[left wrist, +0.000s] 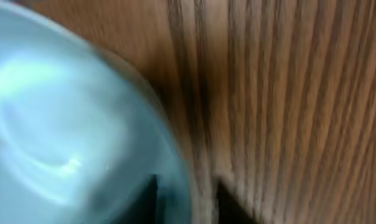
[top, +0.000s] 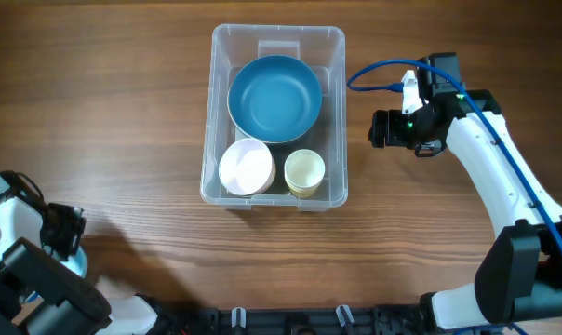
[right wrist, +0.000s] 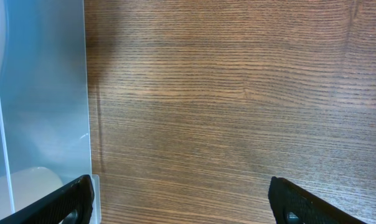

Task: Pack container
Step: 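Stack the light blue bowl into the pink bowl and release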

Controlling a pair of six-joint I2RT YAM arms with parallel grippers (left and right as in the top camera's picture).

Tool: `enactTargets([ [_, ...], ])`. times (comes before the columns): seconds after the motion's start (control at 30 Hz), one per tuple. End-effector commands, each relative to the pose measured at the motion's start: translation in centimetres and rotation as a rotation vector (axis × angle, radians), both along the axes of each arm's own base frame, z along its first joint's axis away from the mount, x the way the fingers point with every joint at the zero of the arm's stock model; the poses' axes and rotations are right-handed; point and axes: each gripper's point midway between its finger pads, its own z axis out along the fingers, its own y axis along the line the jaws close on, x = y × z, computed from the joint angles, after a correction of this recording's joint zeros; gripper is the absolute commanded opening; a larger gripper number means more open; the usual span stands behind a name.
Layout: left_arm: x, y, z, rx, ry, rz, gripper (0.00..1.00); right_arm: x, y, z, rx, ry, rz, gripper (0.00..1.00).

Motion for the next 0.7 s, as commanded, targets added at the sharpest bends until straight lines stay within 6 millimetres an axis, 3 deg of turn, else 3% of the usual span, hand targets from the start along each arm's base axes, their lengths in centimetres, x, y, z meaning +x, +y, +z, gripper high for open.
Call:
enactTargets([
  [0.0, 0.1, -0.3, -0.5, -0.026, -0.013, 0.005, 0.04, -0.1, -0.2, -0.5, -0.012, 0.015, -0.013, 0.91],
  [0.13, 3.2, -1.7, 0.8, -0.118, -0.156, -0.031, 0.04, -0.1, -0.2, -0.5, -0.012, 0.014, -0.013, 0.91],
  [0.17, 5.6, -3.1, 3.0, -0.165, -0.251, -0.098, 0.04, -0.1, -0.2, -0.5, -0.012, 0.015, -0.013, 0.91],
  [0.23, 8.0, -5.0, 6.2, -0.169, -0.317, -0.192, 0.04, -0.1, -0.2, -0.5, -0.012, 0.015, -0.014, 0.91],
  [0.33, 12.3, -10.5, 13.3, -0.099, -0.390, -0.477, 0.04, 0.0, -0.2, -0.5, -0.011, 0.011, -0.014, 0.91],
  [0.4, 15.8, -17.9, 19.8, -0.030, -0.468, -0.763, 0.04, 0.1, -0.2, -0.4, -0.011, 0.004, -0.014, 0.91],
  [0.47, 17.2, -24.1, 23.6, 0.019, -0.532, -0.961, 0.04, 0.2, -0.2, -0.4, -0.011, 0.003, -0.014, 0.91],
  [0.53, 17.5, -29.8, 25.4, 0.026, -0.581, -1.119, 0.04, 0.2, -0.2, -0.4, -0.011, 0.003, -0.014, 0.91],
  [0.57, 17.3, -31.7, 25.4, 0.013, -0.590, -1.169, 0.04, 0.2, -0.2, -0.4, -0.011, 0.003, -0.014, 0.91],
  [0.6, 17.1, -34.2, 24.6, -0.010, -0.579, -1.233, 0.04, 0.2, -0.2, -0.4, -0.011, 0.003, -0.014, 0.91],
  [0.67, 16.8, -36.5, 22.5, -0.044, -0.521, -1.294, 0.04, 0.2, -0.2, -0.4, -0.011, 0.003, -0.014, 0.91],
])
